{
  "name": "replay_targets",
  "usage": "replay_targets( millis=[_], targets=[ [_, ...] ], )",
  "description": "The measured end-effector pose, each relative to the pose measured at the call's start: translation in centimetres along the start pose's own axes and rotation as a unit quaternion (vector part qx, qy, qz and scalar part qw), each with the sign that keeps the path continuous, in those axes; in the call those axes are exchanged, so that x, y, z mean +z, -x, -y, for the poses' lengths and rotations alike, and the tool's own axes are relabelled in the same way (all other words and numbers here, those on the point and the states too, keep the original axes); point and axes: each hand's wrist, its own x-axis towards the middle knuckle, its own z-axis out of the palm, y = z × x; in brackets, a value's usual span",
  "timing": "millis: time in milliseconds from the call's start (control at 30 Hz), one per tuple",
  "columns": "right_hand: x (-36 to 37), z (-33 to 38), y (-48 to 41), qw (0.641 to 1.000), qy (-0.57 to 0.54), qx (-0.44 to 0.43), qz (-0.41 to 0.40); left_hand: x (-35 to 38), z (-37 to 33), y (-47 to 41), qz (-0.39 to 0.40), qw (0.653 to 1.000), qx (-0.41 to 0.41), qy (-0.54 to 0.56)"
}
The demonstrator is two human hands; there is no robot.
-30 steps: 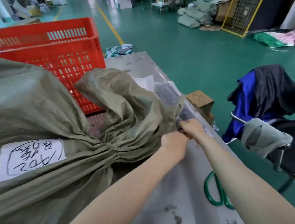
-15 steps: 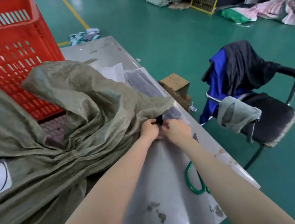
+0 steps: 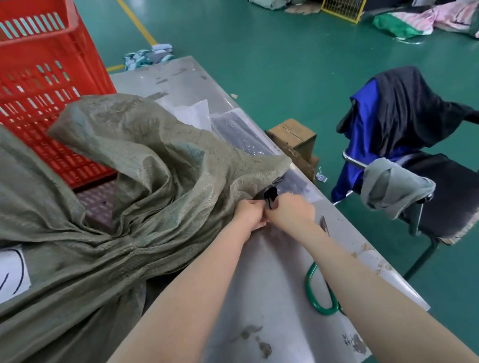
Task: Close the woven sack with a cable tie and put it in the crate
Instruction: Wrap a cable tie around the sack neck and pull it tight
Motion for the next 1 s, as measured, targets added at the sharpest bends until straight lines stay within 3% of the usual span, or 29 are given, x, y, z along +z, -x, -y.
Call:
replay_targets(
  millis=[200,300,433,600,700,800,867,1000],
  targets=[
    [-0.3,-1.0,2.8,0.978,-0.127,-0.051,0.158,-0.5,1.7,1.0,-0.006,0.999,0.015,-0.028],
    [-0.7,-1.5,3.9,0.928,-0.258,0.038,0.266,-1.5,3.1,2.7,0.018,1.0,-0.003,-0.009],
    [1.2,-1.5,3.7,0.865,-0.428,0.181,0.19,-3.1,4.7,5.0,0.079,0.995,-0.053,0.013],
    [2.7,0.1,4.7,0.792,-0.567,0.166,0.155,-5.7,6.0,7.4,0.143,0.983,-0.098,-0.055],
    [3.3,0.6,5.9,0.821,-0.508,0.153,0.212,-6.2,5.9,8.5,0.089,0.99,-0.087,-0.067],
    [3.6,0.8,7.8,0.876,-0.342,0.101,0.325,-6.4,5.9,8.5,0.005,0.999,-0.054,-0.003],
    [3.9,1.4,9.1,0.879,-0.272,0.058,0.387,-6.6,6.0,8.7,-0.02,0.999,-0.029,-0.006],
    [4.4,2.2,10.5,0.869,-0.245,0.02,0.429,-7.1,6.6,10.0,0.002,0.998,0.011,-0.061]
  ],
)
